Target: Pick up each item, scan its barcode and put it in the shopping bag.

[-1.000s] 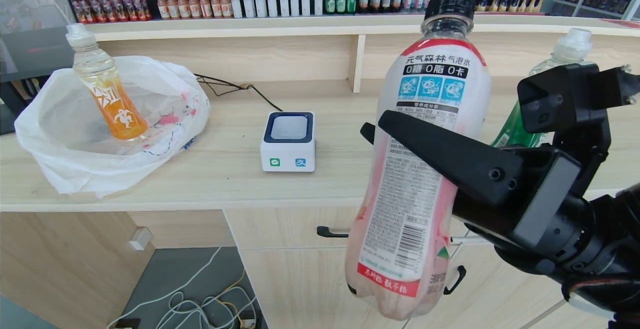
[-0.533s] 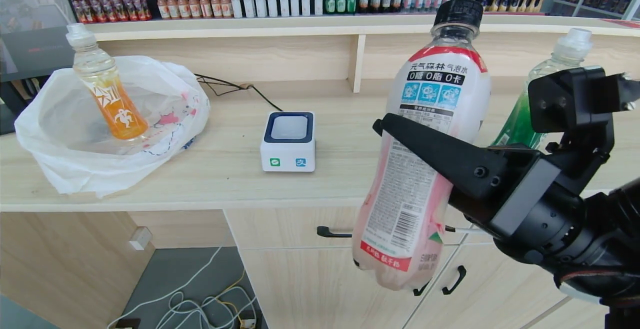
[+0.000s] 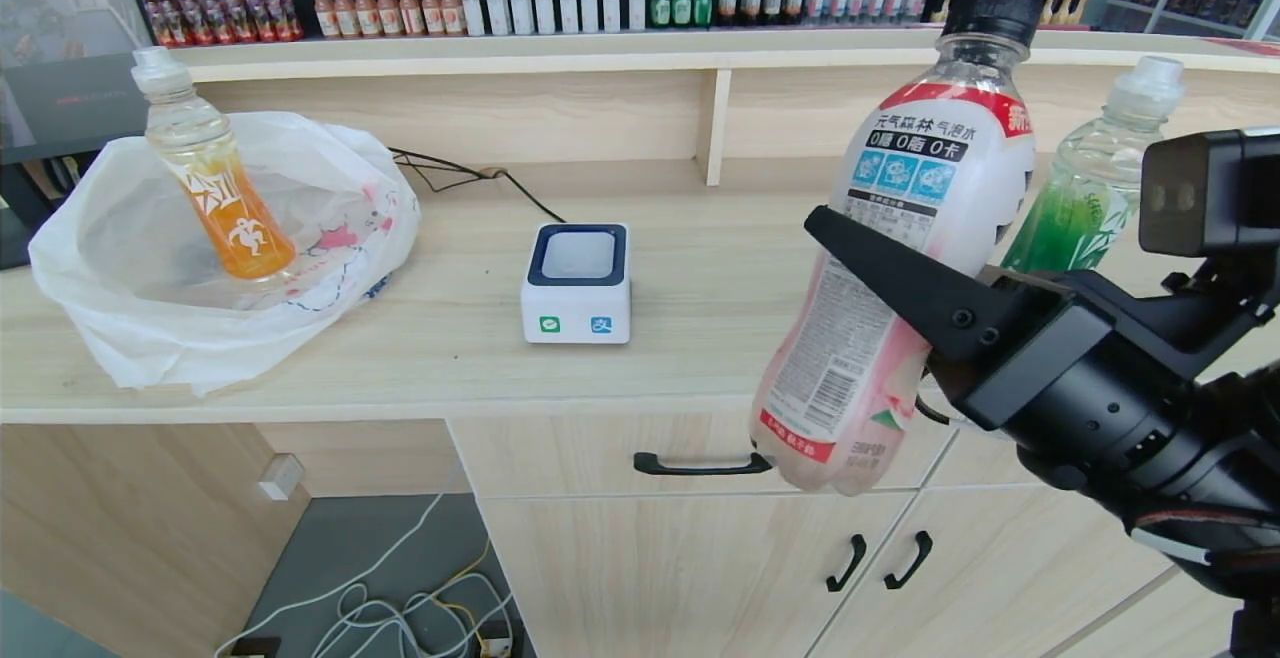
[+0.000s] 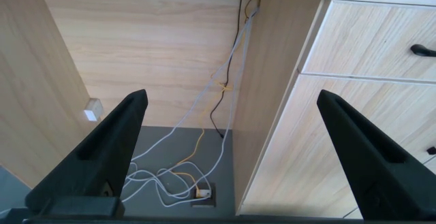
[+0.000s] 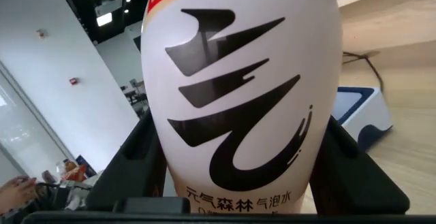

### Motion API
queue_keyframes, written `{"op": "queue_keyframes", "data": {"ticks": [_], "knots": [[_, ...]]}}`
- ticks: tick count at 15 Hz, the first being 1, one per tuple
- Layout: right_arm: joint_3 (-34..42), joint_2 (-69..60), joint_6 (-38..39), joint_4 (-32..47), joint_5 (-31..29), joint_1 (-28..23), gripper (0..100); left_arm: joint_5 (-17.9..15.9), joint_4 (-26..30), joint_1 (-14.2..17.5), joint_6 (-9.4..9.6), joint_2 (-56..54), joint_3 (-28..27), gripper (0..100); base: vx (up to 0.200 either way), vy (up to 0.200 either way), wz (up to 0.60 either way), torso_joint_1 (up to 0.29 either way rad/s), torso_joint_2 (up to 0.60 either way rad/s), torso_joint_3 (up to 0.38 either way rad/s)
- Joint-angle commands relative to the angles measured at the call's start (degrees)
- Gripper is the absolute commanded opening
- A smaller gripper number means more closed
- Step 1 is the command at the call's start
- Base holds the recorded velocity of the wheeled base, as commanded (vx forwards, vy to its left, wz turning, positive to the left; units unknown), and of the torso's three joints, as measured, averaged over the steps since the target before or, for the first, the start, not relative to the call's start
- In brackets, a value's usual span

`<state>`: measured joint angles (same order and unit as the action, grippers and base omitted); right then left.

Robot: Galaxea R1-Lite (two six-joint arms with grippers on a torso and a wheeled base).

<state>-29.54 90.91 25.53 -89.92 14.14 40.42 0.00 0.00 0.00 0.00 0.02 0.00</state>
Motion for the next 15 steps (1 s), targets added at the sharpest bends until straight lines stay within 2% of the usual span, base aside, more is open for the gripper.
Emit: {"op": "queue_keyframes", "data": {"ticks": [1, 5, 9, 10, 15], "knots": [[0.1, -0.1, -2.9, -0.1, -0.4, -3.4, 0, 0.0, 0.0, -0.1, 0.00, 0.0, 0.0, 100, 0.000, 0.000, 0.00, 0.000, 0.00, 0.000], [0.2, -0.6, -9.8, -0.1, -0.5, -11.9, 0, 0.0, 0.0, 0.0, 0.00, 0.0, 0.0, 100, 0.000, 0.000, 0.00, 0.000, 0.00, 0.000], [0.1, -2.1, -16.8, -0.1, -0.5, -18.4, 0, 0.0, 0.0, 0.0, 0.00, 0.0, 0.0, 100, 0.000, 0.000, 0.00, 0.000, 0.00, 0.000], [0.2, -2.6, -19.2, -0.1, -0.9, -18.6, 0, 0.0, 0.0, -0.1, 0.00, 0.0, 0.0, 100, 0.000, 0.000, 0.00, 0.000, 0.00, 0.000], [-0.3, -3.7, -25.6, -0.1, -10.4, -16.7, 0, 0.0, 0.0, -0.1, 0.26, 0.0, 0.0, 100, 0.000, 0.000, 0.00, 0.000, 0.00, 0.000]]}}
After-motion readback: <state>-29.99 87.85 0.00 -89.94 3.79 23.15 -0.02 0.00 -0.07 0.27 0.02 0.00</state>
